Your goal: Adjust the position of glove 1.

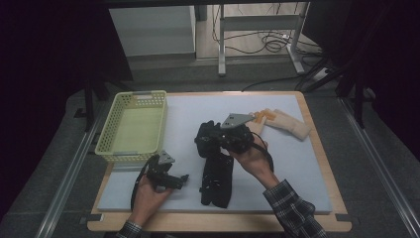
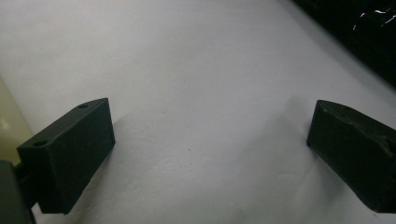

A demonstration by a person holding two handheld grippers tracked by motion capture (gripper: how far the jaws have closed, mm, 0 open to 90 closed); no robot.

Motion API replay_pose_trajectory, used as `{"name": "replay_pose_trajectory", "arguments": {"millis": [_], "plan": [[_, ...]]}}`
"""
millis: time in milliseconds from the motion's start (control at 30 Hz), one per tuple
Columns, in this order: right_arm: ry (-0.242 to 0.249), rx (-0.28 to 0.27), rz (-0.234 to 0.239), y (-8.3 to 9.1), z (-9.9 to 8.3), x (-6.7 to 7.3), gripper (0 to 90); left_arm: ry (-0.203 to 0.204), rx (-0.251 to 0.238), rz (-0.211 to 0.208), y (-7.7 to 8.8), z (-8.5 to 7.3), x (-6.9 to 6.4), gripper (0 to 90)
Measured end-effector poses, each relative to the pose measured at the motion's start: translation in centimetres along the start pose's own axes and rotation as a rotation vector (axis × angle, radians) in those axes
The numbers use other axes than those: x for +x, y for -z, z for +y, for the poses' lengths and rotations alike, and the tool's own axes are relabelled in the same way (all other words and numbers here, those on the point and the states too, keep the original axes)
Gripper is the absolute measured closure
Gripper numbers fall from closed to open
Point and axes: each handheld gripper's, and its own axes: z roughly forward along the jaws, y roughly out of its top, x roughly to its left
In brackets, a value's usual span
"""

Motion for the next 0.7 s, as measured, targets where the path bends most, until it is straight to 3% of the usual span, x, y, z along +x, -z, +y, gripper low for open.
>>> {"name": "replay_pose_trajectory", "arguments": {"millis": [267,300,500,700], "plan": [[0.012,-0.011,0.014,2.8,-1.2,2.6,84.0,0.001,0.001,-0.001,0.0,0.0,0.0,0.9],[0.010,-0.007,0.025,3.2,-2.2,3.5,84.0,0.000,0.000,-0.001,0.0,0.0,0.0,0.9],[-0.005,0.022,0.057,2.6,-5.0,5.0,84.0,-0.001,0.001,-0.001,0.0,0.0,0.0,0.9],[-0.049,0.090,0.094,1.2,-8.5,6.3,83.4,0.000,-0.002,0.000,0.0,0.0,0.0,0.9]]}}
